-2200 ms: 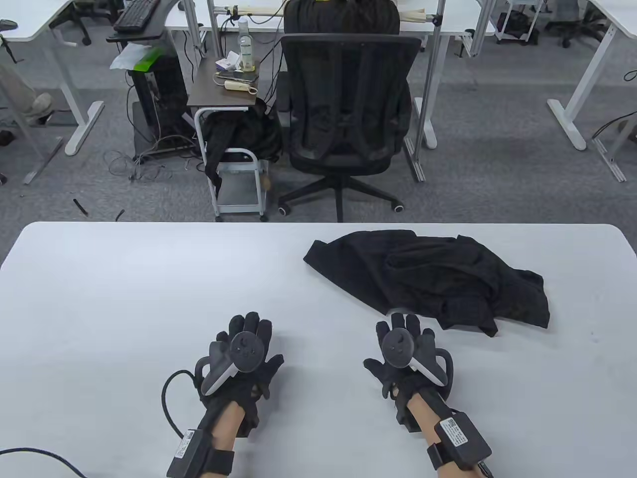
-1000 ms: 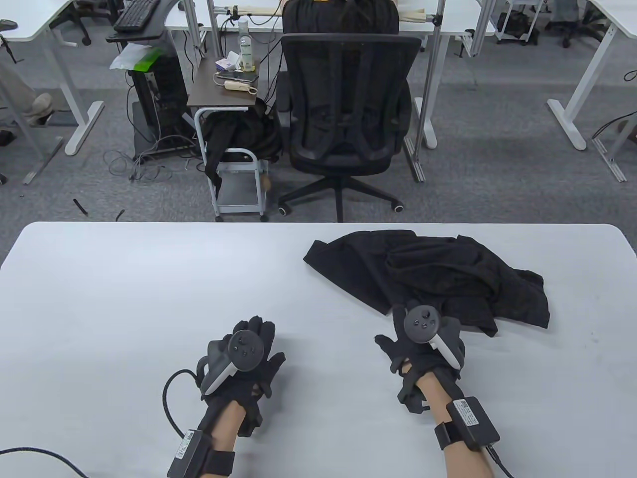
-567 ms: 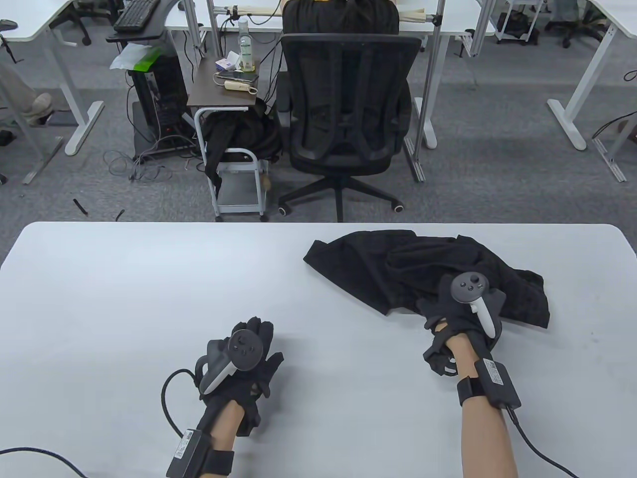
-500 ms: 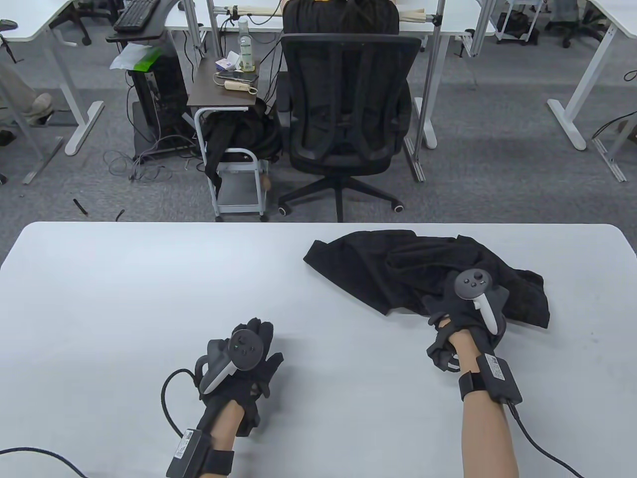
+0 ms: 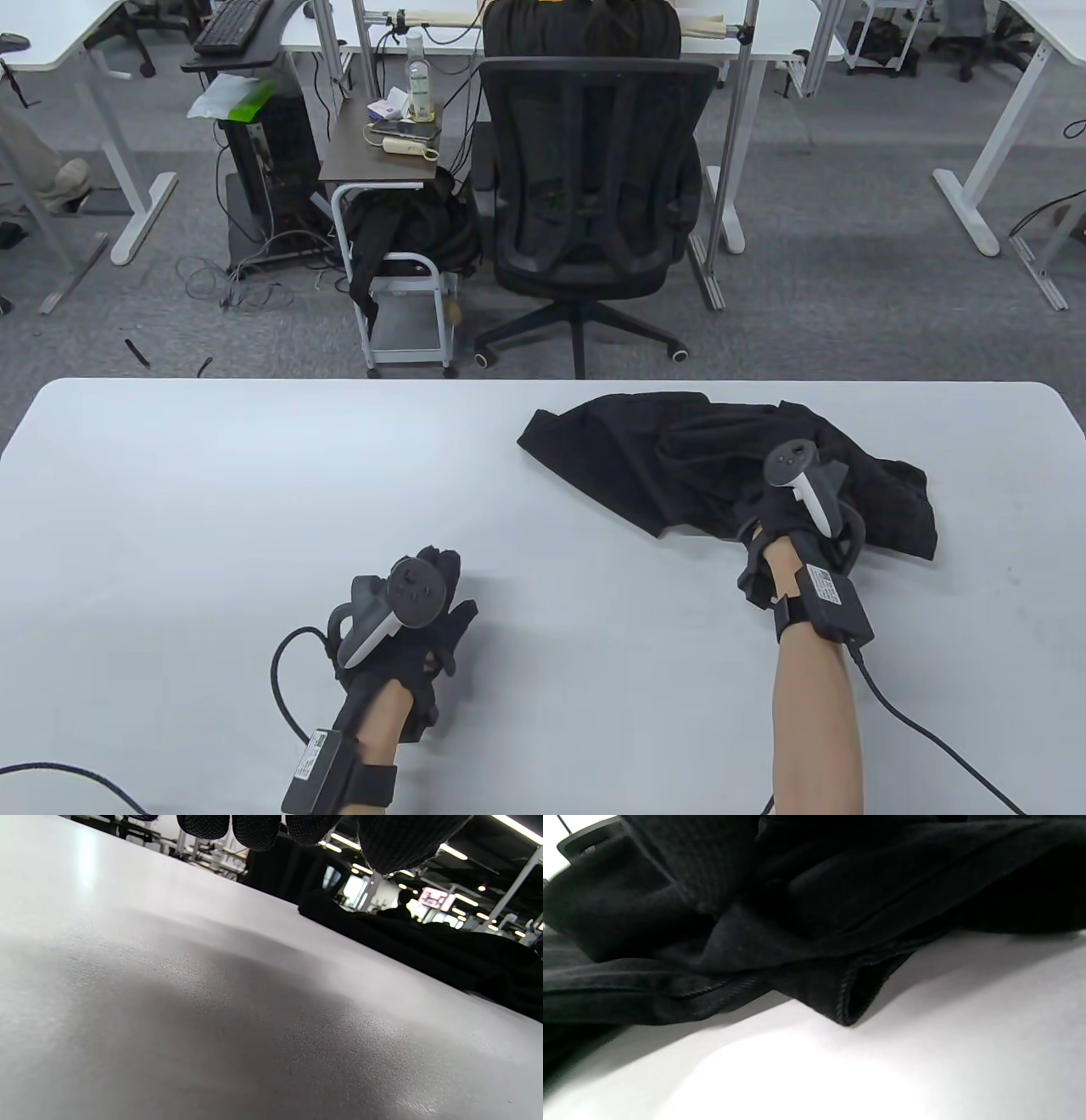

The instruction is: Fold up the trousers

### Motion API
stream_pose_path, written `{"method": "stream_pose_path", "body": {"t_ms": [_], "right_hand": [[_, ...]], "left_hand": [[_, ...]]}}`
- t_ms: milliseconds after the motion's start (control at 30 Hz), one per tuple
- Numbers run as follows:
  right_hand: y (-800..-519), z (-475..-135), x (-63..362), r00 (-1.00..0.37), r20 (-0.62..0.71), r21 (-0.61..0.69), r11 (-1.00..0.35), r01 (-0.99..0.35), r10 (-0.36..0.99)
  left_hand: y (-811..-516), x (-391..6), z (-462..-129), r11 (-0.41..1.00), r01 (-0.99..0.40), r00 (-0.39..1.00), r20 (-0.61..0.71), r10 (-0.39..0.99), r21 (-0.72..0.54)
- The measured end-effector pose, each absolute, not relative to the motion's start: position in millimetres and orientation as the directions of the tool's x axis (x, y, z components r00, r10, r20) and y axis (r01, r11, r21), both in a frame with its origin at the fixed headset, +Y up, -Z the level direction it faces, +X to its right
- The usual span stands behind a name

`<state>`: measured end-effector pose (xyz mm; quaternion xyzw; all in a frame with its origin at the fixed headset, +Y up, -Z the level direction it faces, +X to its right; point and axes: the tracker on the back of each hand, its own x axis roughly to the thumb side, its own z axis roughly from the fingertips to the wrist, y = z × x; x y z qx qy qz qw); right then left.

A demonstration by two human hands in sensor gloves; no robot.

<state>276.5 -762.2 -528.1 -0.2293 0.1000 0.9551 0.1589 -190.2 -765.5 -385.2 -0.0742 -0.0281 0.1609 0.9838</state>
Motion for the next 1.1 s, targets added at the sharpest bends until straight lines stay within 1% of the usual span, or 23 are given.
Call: {"method": "stream_pose_path", "body": {"t_ms": [67, 200, 300, 400, 433, 500, 567, 633, 667, 767, 800, 833, 867, 900, 967, 1033, 1100], "right_hand": [[-762, -527, 273, -0.858, -0.459, 0.143, -0.934, -0.327, 0.230], [-757, -522, 254, -0.915, -0.389, 0.241, -0.947, -0.214, 0.107], [-752, -516, 237, -0.944, -0.330, 0.286, -0.949, -0.130, 0.030], [-741, -509, 226, -0.964, -0.264, 0.359, -0.928, -0.104, 0.006], [-734, -506, 226, -0.968, -0.246, 0.376, -0.917, -0.130, 0.036], [-721, -502, 232, -0.957, -0.245, 0.316, -0.920, -0.232, 0.157], [-710, -497, 246, -0.916, -0.262, 0.147, -0.925, -0.350, 0.305], [-712, -496, 262, -0.892, -0.316, 0.038, -0.935, -0.352, 0.323], [-716, -496, 268, -0.884, -0.344, 0.041, -0.936, -0.351, 0.316], [-750, -495, 286, -0.848, -0.425, 0.203, -0.879, -0.431, 0.317], [-760, -494, 288, -0.836, -0.438, 0.230, -0.858, -0.459, 0.329], [-765, -493, 288, -0.831, -0.433, 0.195, -0.864, -0.465, 0.349], [-765, -492, 285, -0.833, -0.421, 0.128, -0.886, -0.446, 0.359], [-763, -492, 282, -0.842, -0.414, 0.117, -0.898, -0.425, 0.345], [-754, -492, 270, -0.881, -0.381, 0.131, -0.927, -0.353, 0.281], [-742, -491, 254, -0.922, -0.315, 0.147, -0.948, -0.283, 0.226], [-731, -489, 239, -0.944, -0.245, 0.176, -0.948, -0.265, 0.219]], "left_hand": [[-766, -190, -385, 0.937, -0.310, 0.948, 0.030, 0.318, -0.162], [-766, -189, -386, 0.936, -0.308, 0.948, 0.030, 0.317, -0.169], [-767, -188, -385, 0.935, -0.309, 0.947, 0.030, 0.318, -0.174], [-767, -188, -384, 0.934, -0.310, 0.947, 0.030, 0.320, -0.176], [-767, -189, -384, 0.933, -0.313, 0.946, 0.029, 0.322, -0.176], [-766, -189, -384, 0.933, -0.315, 0.945, 0.030, 0.325, -0.175], [-766, -188, -384, 0.933, -0.316, 0.945, 0.032, 0.326, -0.174], [-765, -188, -383, 0.932, -0.319, 0.943, 0.035, 0.330, -0.174], [-765, -187, -383, 0.931, -0.320, 0.943, 0.035, 0.331, -0.173], [-764, -188, -383, 0.930, -0.324, 0.942, 0.034, 0.335, -0.172], [-764, -188, -383, 0.930, -0.326, 0.941, 0.033, 0.336, -0.172], [-764, -188, -383, 0.929, -0.327, 0.941, 0.032, 0.337, -0.171], [-764, -189, -383, 0.929, -0.329, 0.940, 0.032, 0.339, -0.171], [-764, -189, -383, 0.929, -0.329, 0.940, 0.031, 0.339, -0.172], [-764, -189, -384, 0.929, -0.328, 0.941, 0.031, 0.338, -0.173], [-765, -188, -384, 0.928, -0.329, 0.940, 0.032, 0.339, -0.177], [-765, -187, -384, 0.928, -0.326, 0.941, 0.033, 0.337, -0.181]]}}
